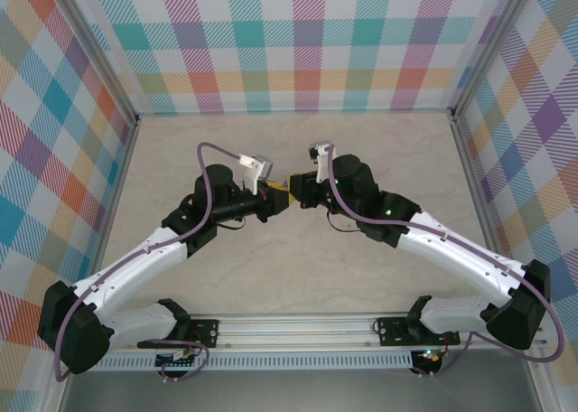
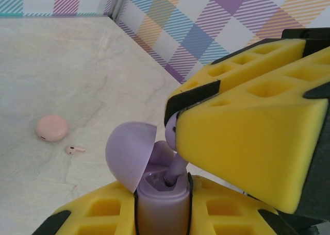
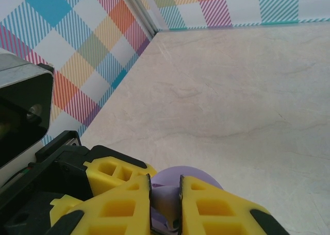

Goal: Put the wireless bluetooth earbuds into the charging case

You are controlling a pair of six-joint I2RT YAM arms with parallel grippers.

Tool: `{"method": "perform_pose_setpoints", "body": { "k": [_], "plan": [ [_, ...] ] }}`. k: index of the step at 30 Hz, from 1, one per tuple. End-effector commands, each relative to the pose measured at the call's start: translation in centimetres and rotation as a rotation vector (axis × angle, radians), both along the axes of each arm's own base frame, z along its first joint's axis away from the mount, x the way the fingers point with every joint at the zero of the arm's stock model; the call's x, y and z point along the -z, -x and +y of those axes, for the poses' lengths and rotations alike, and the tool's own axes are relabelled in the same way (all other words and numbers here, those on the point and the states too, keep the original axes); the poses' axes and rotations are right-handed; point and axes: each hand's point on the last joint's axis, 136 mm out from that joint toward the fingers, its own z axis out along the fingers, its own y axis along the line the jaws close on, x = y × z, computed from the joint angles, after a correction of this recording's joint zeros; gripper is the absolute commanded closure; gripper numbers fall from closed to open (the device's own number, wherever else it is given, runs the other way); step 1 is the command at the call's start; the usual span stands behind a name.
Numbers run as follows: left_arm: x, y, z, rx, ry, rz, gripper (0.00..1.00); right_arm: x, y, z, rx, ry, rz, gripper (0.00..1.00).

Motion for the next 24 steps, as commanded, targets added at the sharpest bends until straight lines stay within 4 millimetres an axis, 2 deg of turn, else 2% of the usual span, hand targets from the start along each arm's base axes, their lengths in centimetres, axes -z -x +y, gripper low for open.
{"method": "perform_pose_setpoints", "body": {
  "k": [1, 7, 17, 24],
  "plan": [
    [-5.2, 0.7, -1.0, 0.066, 0.119, -0.132, 0.87, 2.2, 0.7, 0.2, -0.027, 0.057, 0.056, 0.84],
    [-5.4, 0.9, -0.9, 0.075, 0.118, -0.141, 0.87, 2.4, 0.8, 0.4, -0.037, 0.057, 0.064, 0.84],
    [-5.3, 1.3, -0.4, 0.070, 0.096, -0.163, 0.87, 2.2, 0.3, -1.6, 0.041, 0.111, 0.037, 0.85],
    [-5.8, 1.7, -0.3, 0.079, 0.094, -0.186, 0.87, 2.6, 0.9, -0.9, -0.024, 0.132, 0.038, 0.85]
  ]
}}
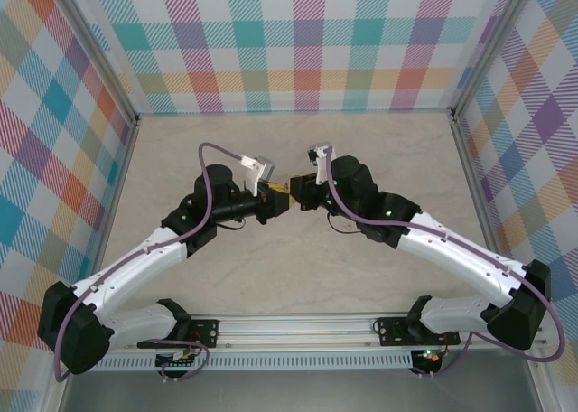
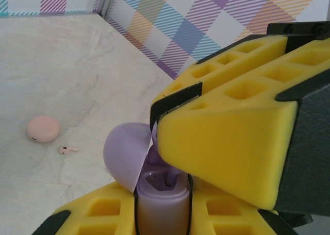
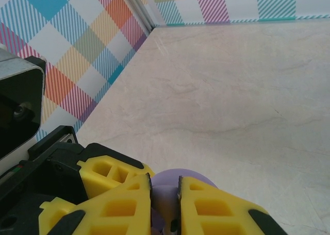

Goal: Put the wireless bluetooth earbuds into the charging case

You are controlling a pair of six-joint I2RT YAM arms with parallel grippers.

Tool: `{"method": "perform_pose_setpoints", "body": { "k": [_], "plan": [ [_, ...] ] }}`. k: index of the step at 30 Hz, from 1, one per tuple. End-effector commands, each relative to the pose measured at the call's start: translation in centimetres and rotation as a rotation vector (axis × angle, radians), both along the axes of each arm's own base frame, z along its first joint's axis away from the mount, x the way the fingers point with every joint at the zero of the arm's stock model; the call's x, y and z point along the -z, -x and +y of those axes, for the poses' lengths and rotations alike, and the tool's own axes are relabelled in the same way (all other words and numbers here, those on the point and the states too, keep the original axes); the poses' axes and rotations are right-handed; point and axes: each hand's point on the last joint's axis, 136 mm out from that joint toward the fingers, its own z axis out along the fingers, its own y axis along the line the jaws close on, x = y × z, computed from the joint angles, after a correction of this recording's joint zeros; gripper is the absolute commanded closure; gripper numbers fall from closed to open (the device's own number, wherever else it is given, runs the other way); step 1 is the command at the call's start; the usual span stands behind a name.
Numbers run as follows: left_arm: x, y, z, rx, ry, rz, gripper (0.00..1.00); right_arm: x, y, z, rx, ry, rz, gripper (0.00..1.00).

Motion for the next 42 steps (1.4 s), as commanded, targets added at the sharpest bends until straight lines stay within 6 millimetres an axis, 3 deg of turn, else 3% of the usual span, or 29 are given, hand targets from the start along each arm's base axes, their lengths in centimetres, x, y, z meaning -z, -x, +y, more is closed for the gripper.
{"method": "perform_pose_setpoints", "body": {
  "k": [1, 7, 22, 42],
  "plan": [
    [-5.7, 1.1, 0.0, 0.036, 0.100, -0.164, 0.87, 2.2, 1.0, -0.5, -0.040, 0.102, 0.033, 0.85],
    [-6.0, 1.3, -0.1, 0.052, 0.108, -0.171, 0.87, 1.9, 1.8, -0.2, -0.101, 0.104, 0.008, 0.85],
    [-7.3, 2.0, 0.2, 0.066, 0.149, -0.227, 0.87, 3.2, 1.8, -1.1, -0.067, 0.150, 0.055, 0.84],
    [-7.0, 2.5, 0.0, 0.097, 0.145, -0.234, 0.87, 1.6, 2.2, -0.8, -0.071, 0.071, 0.061, 0.63]
  ]
}}
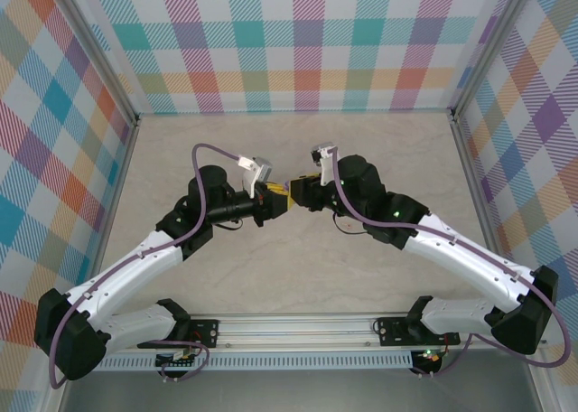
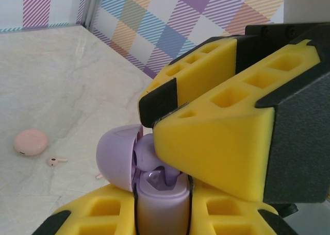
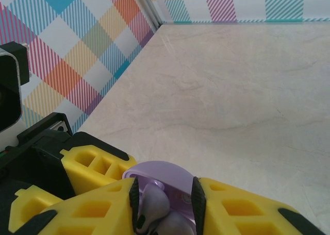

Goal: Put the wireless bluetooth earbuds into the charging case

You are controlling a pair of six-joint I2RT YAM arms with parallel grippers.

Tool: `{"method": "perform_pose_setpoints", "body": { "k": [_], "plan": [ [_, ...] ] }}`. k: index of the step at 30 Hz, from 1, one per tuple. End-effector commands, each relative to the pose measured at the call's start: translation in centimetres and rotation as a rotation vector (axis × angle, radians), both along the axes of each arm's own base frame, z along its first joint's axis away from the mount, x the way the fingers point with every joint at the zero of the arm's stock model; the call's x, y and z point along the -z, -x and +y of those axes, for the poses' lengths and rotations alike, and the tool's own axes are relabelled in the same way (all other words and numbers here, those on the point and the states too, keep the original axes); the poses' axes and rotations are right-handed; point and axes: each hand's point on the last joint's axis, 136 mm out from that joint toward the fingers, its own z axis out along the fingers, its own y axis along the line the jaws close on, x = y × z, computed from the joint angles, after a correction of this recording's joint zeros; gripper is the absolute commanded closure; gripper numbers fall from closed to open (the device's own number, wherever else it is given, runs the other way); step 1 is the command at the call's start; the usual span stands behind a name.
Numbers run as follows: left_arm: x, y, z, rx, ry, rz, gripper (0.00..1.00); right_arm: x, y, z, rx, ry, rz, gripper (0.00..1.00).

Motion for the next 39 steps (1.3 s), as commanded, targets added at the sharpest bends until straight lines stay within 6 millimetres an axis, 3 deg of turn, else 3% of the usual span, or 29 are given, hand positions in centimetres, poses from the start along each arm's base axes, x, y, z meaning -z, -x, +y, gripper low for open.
{"method": "perform_pose_setpoints", "body": {
  "k": [1, 6, 16, 25, 33, 39],
  "plan": [
    [-5.4, 1.2, 0.0, 0.046, 0.117, -0.177, 0.87, 2.1, 1.0, -0.4, -0.021, 0.061, 0.065, 0.62],
    [-4.9, 1.4, 0.0, 0.050, 0.104, -0.176, 0.87, 0.7, 1.4, -1.3, -0.004, 0.033, 0.040, 0.53],
    [-5.2, 2.0, 0.3, 0.068, 0.092, -0.200, 0.88, 0.0, 1.5, -4.7, 0.042, -0.009, 0.031, 0.55],
    [-6.1, 3.1, -0.1, 0.137, 0.108, -0.210, 0.88, 0.3, 1.4, -6.4, 0.020, -0.028, 0.055, 0.70],
    [-5.8, 3.6, -0.2, 0.167, 0.088, -0.204, 0.88, -2.6, 3.2, -6.2, -0.109, -0.033, -0.014, 0.79],
    [-5.4, 3.8, -0.5, 0.197, 0.072, -0.194, 0.88, -4.4, 5.0, -4.8, -0.250, -0.062, -0.026, 0.90]
  ]
}}
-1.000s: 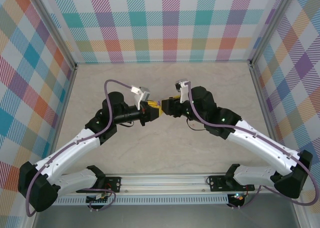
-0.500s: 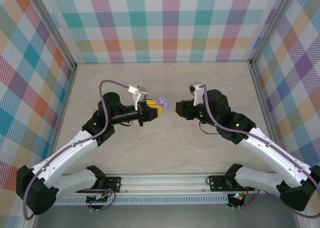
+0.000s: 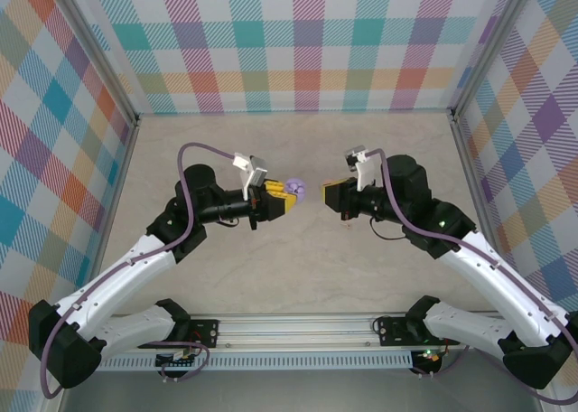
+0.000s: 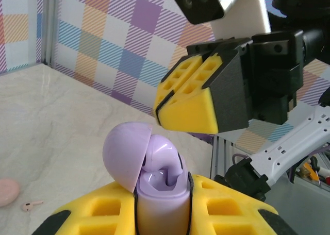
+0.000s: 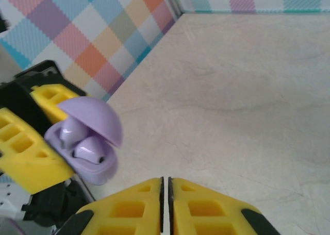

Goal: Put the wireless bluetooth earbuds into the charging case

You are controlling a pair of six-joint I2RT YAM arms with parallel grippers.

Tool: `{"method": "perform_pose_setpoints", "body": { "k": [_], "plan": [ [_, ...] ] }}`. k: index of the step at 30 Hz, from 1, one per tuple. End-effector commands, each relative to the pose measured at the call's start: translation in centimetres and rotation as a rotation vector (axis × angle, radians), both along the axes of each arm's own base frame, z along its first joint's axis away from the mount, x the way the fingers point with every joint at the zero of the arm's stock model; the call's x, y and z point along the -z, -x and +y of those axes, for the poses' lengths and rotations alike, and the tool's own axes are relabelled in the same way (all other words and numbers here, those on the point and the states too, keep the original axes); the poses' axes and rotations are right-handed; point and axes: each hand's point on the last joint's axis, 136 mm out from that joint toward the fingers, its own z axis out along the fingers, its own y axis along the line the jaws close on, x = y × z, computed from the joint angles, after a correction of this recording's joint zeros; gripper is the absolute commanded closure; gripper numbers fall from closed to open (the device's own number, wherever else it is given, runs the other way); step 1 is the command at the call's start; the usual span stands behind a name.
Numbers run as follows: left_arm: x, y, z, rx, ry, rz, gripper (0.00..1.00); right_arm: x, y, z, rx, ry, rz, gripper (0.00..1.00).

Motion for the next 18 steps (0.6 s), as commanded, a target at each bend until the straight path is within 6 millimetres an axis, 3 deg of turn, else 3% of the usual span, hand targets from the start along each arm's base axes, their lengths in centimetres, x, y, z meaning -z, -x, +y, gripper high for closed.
{"method": "perform_pose_setpoints", "body": {
  "k": [1, 8, 18],
  "plan": [
    [-1.0, 0.8, -0.3, 0.049, -0.002, -0.036, 0.88, -2.3, 1.7, 1.0, -0.127, -0.034, -0.039, 0.91],
    [-0.8, 0.9, -0.7, 0.073, -0.014, -0.030, 0.88, -3.6, 2.2, 2.6, -0.220, -0.080, -0.042, 0.97],
    [-1.1, 0.9, -0.8, 0.079, -0.013, -0.033, 0.88, -3.4, 1.7, 3.7, -0.243, -0.078, -0.016, 0.98]
  ]
}}
